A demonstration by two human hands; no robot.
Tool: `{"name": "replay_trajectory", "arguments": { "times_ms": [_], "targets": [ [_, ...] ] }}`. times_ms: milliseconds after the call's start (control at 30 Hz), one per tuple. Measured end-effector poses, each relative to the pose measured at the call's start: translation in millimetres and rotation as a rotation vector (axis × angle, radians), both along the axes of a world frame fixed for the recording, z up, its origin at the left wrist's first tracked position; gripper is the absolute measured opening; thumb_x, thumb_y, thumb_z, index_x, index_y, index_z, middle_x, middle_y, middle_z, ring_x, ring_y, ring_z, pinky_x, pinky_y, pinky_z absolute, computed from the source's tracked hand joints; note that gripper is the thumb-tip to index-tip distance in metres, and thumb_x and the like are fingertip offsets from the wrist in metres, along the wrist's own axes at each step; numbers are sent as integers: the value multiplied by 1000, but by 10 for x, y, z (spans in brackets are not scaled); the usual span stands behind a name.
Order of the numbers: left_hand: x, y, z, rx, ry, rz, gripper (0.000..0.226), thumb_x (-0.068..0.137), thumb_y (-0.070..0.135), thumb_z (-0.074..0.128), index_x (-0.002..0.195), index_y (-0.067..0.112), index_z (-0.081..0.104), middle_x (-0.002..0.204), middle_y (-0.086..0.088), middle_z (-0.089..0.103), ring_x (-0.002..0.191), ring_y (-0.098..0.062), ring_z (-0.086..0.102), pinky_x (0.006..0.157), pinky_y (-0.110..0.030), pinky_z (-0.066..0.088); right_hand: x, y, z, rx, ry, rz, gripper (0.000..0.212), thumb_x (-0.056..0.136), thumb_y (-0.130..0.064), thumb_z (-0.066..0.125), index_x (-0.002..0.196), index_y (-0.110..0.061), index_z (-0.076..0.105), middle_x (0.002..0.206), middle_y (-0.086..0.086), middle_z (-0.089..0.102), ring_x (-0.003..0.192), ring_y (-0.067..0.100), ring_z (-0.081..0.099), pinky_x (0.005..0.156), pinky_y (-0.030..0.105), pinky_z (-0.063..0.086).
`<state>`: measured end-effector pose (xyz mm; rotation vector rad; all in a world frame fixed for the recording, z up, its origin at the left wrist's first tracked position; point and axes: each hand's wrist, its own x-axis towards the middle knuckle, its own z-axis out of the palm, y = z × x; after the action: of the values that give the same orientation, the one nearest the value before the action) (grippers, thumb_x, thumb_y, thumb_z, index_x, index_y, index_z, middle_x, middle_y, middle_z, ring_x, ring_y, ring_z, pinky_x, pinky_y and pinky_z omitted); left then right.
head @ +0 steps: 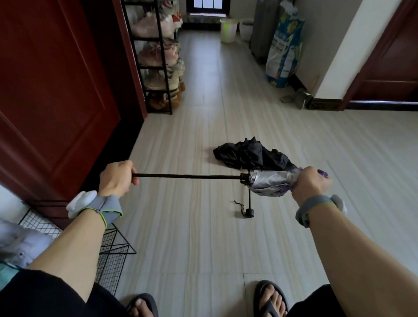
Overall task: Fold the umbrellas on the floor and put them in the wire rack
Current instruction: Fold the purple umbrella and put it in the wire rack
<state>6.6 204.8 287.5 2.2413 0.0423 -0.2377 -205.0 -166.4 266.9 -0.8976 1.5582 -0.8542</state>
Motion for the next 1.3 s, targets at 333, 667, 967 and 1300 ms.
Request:
{"name": "replay_trajectory", "arguments": {
  "times_ms": [333,667,967,1300],
  "targets": [
    [-938,-1131,-38,-54,-273,-310,36,95,42,24,87,17,48,85,-16,63,84,-42,57,70,-45,44,621,738,323,-67,-233,233,24,85,-16,54,109,-17,49,92,6,58,81,26,60,79,38,52],
    [-871,-1046,36,30,-262,-402,41,98,56,39,80,21,52,72,-1,62,74,-28,58,59,-33,40,691,766,285,-31,-316,188,19,77,-14,57,88,-25,46,105,15,66,93,34,69,85,49,61],
    [-862,-957,18,-2,-223,-408,43,98,62,40,83,23,52,70,2,67,74,-23,64,61,-32,44,659,734,379,-72,-282,185,22,83,-13,57,104,-16,51,98,9,64,78,25,63,65,32,53],
    [-1034,-1033,74,385,-205,-810,50,80,60,67,111,24,51,103,0,68,92,-27,64,73,-35,50,751,1044,450,-316,-280,466,17,87,-18,70,97,-24,58,89,-4,62,78,15,62,77,32,54]
  ]
}}
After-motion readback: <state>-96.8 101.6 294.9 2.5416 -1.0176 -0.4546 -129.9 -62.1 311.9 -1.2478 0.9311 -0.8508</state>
